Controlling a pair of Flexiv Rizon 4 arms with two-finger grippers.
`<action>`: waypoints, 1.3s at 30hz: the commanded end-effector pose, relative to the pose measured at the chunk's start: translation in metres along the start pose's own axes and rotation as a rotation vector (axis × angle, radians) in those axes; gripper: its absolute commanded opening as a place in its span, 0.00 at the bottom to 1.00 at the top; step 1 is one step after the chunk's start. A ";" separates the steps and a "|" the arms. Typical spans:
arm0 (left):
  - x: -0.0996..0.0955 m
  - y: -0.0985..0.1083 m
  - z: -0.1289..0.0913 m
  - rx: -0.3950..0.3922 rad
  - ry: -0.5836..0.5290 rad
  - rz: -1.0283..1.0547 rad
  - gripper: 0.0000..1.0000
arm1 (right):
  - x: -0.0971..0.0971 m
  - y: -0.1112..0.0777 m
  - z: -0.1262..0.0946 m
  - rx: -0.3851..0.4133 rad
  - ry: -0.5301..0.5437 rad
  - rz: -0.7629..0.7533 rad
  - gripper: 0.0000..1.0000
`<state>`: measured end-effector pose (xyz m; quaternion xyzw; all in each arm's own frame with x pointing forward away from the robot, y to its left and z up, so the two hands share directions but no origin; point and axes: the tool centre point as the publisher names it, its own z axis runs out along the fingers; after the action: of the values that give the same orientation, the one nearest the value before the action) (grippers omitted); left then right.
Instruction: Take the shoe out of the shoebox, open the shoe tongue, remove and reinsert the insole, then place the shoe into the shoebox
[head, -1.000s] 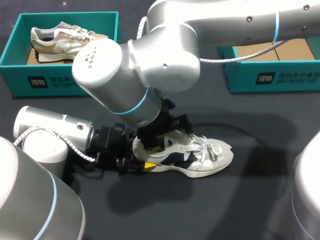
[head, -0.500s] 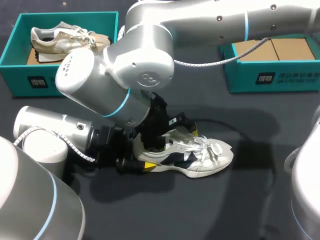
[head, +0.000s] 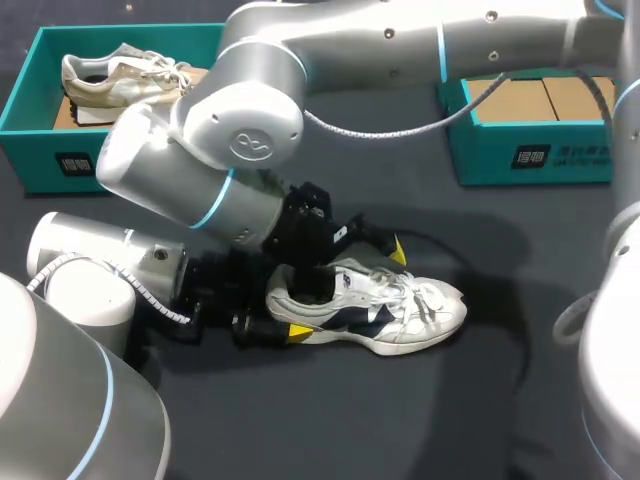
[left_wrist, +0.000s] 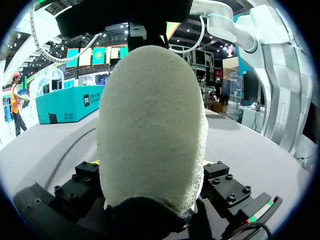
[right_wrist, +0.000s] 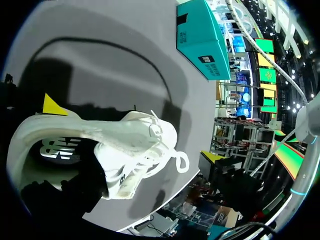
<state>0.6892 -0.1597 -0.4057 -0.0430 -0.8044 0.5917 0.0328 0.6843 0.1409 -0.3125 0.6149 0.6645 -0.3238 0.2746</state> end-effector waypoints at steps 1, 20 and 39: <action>0.002 0.002 0.003 -0.002 -0.001 0.000 0.00 | 0.002 -0.005 0.000 0.014 -0.038 0.893 0.75; 0.002 0.002 0.003 -0.002 -0.001 0.000 0.00 | -0.005 -0.026 -0.005 0.060 0.023 0.814 0.74; 0.002 0.002 0.003 -0.002 -0.001 0.000 0.00 | -0.012 -0.029 -0.008 0.107 0.073 0.682 0.50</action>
<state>0.6888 -0.1600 -0.4057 -0.0433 -0.8044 0.5916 0.0329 0.6656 0.1416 -0.3011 0.6351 0.6673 -0.3256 0.2130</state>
